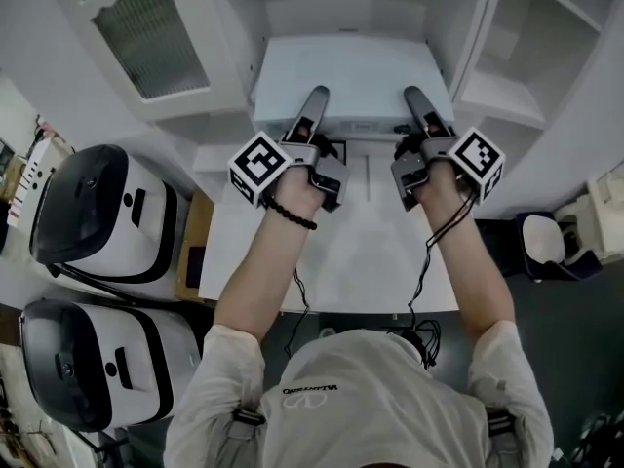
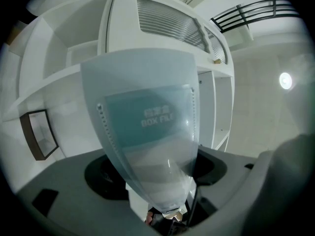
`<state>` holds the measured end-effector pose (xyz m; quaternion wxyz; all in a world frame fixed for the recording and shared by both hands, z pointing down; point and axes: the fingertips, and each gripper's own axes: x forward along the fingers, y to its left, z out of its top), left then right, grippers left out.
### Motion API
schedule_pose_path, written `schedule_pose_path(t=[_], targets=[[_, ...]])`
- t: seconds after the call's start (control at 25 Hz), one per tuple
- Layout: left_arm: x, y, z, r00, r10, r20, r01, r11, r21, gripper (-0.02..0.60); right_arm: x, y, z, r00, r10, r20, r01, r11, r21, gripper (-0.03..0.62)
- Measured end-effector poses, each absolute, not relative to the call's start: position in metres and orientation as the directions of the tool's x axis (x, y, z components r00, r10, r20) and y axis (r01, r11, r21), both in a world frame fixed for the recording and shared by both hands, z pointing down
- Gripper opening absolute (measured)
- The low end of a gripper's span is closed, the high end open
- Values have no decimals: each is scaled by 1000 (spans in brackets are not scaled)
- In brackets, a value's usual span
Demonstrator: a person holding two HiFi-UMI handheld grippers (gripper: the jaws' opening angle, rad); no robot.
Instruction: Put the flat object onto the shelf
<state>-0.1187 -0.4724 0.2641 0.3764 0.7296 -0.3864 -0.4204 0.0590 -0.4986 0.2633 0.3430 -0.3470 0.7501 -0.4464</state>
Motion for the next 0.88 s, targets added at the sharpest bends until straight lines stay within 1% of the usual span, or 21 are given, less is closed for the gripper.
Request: schedule_pose_path(t=[0.28, 0.52, 0.68, 0.76, 0.88], targets=[[-119, -479, 263, 345, -878, -330, -243, -424, 873, 347, 58, -504, 262, -518, -828, -215, -204, 364, -909, 367], [-120, -485, 264, 339, -879, -336, -235, -425, 874, 354, 56, -507, 263, -541, -815, -209, -212, 372, -904, 368], [-119, -483, 261, 338, -869, -363, -246, -453, 857, 371, 56, -501, 257, -560, -788, -255, -222, 440, -870, 394], [-121, -478, 259, 337, -865, -372, -283, -470, 836, 393, 64, -492, 254, -549, -785, -286, -244, 478, -843, 410], [-126, -459, 265, 350, -857, -378, -320, -488, 812, 396, 86, -465, 259, -506, -805, -310, -320, 509, -799, 411]])
